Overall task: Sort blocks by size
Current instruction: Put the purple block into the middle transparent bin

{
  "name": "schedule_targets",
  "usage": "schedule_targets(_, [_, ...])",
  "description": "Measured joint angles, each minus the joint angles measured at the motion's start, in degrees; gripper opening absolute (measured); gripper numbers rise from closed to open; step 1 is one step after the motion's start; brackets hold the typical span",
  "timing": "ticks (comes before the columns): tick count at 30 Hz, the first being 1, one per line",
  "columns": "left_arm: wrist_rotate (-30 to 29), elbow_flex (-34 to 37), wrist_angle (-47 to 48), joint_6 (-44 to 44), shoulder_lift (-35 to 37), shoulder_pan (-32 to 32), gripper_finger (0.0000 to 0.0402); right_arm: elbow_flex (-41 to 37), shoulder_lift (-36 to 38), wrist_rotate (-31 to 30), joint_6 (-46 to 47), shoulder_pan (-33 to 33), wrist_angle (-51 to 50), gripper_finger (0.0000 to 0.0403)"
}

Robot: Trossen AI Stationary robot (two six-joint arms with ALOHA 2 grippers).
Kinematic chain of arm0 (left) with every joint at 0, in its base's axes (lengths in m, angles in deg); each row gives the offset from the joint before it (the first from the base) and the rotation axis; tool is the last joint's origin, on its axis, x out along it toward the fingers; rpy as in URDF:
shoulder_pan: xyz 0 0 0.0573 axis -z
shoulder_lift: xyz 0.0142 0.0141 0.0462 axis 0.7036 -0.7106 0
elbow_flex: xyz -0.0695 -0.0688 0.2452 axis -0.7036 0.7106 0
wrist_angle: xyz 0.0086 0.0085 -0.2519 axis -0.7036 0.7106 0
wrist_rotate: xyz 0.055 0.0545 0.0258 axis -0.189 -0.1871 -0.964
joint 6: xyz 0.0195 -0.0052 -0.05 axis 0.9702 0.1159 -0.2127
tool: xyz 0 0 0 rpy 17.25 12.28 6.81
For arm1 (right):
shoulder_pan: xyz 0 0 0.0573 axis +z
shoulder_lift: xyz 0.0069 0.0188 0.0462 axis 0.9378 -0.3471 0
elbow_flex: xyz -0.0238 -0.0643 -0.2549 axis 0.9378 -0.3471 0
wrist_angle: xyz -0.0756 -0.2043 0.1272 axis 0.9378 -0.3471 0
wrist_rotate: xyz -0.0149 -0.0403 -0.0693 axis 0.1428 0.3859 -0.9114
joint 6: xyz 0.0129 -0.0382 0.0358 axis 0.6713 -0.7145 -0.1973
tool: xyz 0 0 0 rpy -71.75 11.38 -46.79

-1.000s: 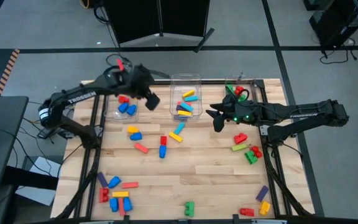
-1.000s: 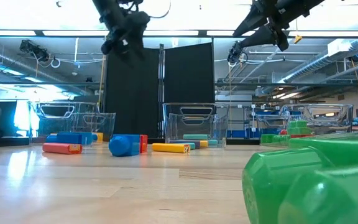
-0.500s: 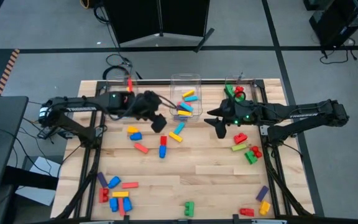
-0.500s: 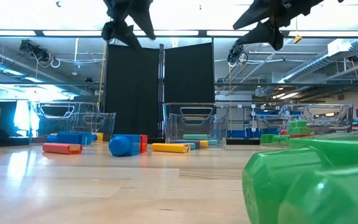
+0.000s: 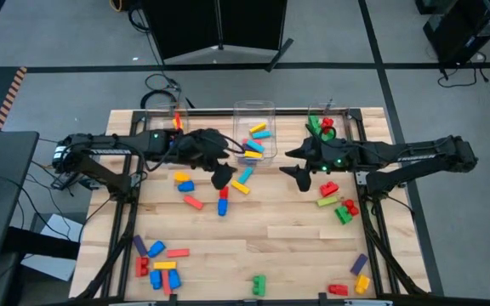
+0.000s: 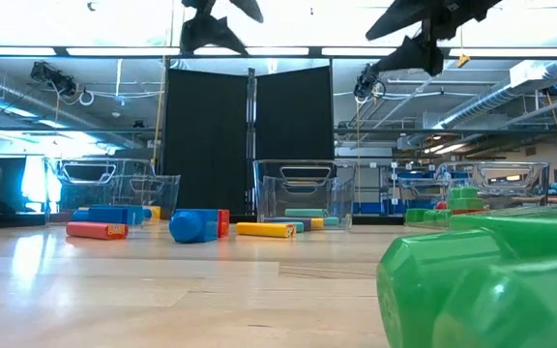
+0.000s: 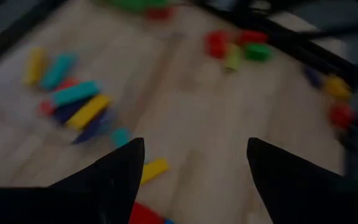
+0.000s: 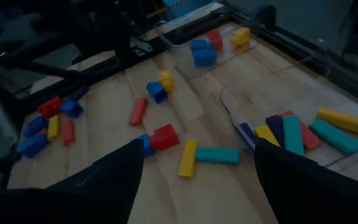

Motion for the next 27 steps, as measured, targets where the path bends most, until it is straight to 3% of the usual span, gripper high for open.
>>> schedule_targets(2, [2.7, 0.8, -2.3, 3.7, 0.0, 0.3, 0.0292, 2.5, 0.0, -1.6, -1.1, 1.6, -3.0, 0.0307])
schedule_targets(6, [2.7, 4.4, -4.7, 6.0, 0.0, 0.3, 0.0292, 9.2, -1.1, -9.1, -0.2, 5.7, -15.1, 0.0307])
schedule_targets(9, [2.3, 8.2, -8.4, 6.0, 0.0, 0.3, 0.0292, 15.3, -3.0, -13.1, 7.5, 8.0, -27.9, 0.0307])
schedule_targets(13, [1.3, 14.0, -13.6, 6.0, 1.4, 1.2, 0.0292, 22.9, -7.7, -13.1, 21.1, 10.9, -45.9, 0.0307])
schedule_targets(21, [2.0, 23.3, -16.5, 5.7, 10.1, 3.4, 0.0292, 30.3, -19.2, -3.7, 48.3, 19.5, -70.7, 0.0307])
schedule_targets(27, [2.3, 27.8, -16.0, 5.6, 16.6, 5.8, 0.0292, 27.3, -23.6, 8.5, 61.8, 26.5, -71.1, 0.0307])
